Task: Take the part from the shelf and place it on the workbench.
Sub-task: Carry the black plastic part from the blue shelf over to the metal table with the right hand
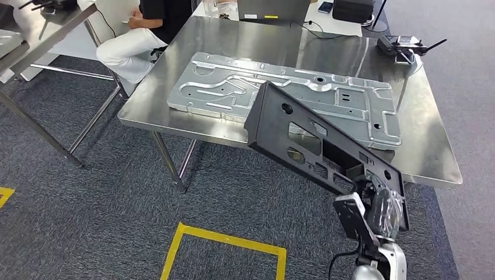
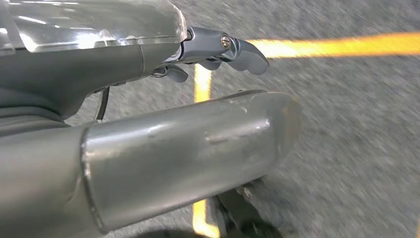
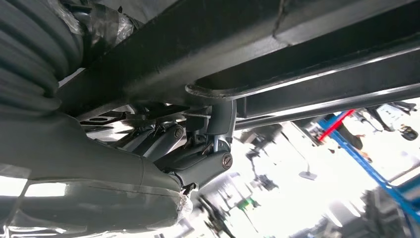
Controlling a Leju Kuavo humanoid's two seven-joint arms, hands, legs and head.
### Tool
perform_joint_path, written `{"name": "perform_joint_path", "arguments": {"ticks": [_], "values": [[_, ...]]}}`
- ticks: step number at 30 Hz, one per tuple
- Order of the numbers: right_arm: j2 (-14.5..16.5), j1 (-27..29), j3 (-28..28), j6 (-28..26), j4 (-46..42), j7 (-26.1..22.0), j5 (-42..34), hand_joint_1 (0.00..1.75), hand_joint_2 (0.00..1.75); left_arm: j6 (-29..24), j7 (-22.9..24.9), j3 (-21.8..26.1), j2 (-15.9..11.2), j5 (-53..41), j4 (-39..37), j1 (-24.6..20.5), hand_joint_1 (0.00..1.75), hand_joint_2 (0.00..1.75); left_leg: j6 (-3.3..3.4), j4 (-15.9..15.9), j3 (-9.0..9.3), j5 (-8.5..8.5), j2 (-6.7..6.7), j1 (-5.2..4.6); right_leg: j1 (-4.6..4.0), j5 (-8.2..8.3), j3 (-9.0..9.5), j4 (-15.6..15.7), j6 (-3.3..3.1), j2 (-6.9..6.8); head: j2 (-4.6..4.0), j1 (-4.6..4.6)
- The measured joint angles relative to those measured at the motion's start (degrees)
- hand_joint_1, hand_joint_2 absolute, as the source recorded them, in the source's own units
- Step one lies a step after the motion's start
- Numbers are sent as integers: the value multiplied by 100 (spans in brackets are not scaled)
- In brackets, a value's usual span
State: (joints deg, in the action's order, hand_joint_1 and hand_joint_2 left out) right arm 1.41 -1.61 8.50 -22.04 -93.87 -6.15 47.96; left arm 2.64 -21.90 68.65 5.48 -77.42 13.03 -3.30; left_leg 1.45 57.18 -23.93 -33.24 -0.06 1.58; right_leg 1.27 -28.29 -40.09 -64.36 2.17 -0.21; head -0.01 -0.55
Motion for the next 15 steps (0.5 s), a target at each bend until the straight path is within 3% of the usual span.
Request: {"name": "perform_joint_path", "arguments": {"ticks": [1, 2, 5, 7, 8, 10, 11, 12, 13, 14, 15], "values": [[-51, -176, 26, 70, 111, 77, 101, 175, 175, 12, 4, -19, -3, -19, 0, -13, 0, 0, -40, -6, 81, -88, -2, -1, -20, 325, 4, 198, -38, -12, -1, 3], [-87, -330, 61, 132, 204, 144, 191, 175, 175, 23, 9, -38, -8, -32, 0, -27, 0, 0, -86, -23, 167, -145, -3, -4, -42, 524, 14, 296, -92, -13, -1, 7], [-136, -718, 210, 306, 355, 301, 412, 175, 175, 45, 21, -88, -21, -57, -1, -86, 0, 0, -217, 159, 219, -18, -4, 0, -60, 423, 189, 362, -272, 24, 0, 16], [-157, -915, 344, 393, 429, 367, 506, 175, 175, 53, 25, -100, -24, -68, -3, -115, 0, 0, -251, 734, -99, 113, -5, 13, -57, 342, 379, 454, -366, 35, -1, 5], [-167, -981, 413, 430, 469, 395, 536, 175, 175, 56, 26, -102, -26, -71, -4, -117, 0, 0, -257, 1093, -345, 63, -5, 12, -64, 285, 476, 493, -402, 34, -1, 1], [-190, -1056, 533, 502, 543, 433, 585, 175, 175, 57, 33, -103, -35, -71, -4, -96, 0, 0, -262, 1604, -856, -299, -5, -4, -83, 147, 670, 533, -444, 41, -1, -3], [-202, -1068, 581, 524, 573, 443, 602, 175, 175, 57, 37, -103, -41, -70, -4, -76, 0, 0, -254, 1667, -1047, -496, -5, -13, -92, 70, 771, 540, -450, 49, -1, -3], [-212, -1072, 618, 537, 599, 447, 613, 175, 175, 57, 40, -103, -48, -69, -4, -58, 0, 0, -237, 1591, -1177, -585, -5, -19, -100, -10, 876, 542, -451, 58, -1, -3], [-222, -1076, 651, 544, 626, 450, 619, 175, 175, 58, 44, -103, -52, -68, -4, -40, 0, 0, -214, 1383, -1250, -507, -4, -23, -105, -91, 984, 542, -446, 65, -1, -3], [-229, -1082, 680, 547, 650, 457, 630, 175, 175, 59, 46, -103, -56, -66, -4, -23, 0, 0, -185, 1075, -1275, -224, -4, -29, -108, -173, 1082, 543, -435, 68, 0, -3], [-236, -1086, 708, 548, 673, 465, 643, 175, 175, 62, 49, -103, -61, -63, -4, -7, 0, 0, -157, 773, -1283, 164, -5, -43, -114, -252, 1174, 535, -417, 75, 0, -2]]}}
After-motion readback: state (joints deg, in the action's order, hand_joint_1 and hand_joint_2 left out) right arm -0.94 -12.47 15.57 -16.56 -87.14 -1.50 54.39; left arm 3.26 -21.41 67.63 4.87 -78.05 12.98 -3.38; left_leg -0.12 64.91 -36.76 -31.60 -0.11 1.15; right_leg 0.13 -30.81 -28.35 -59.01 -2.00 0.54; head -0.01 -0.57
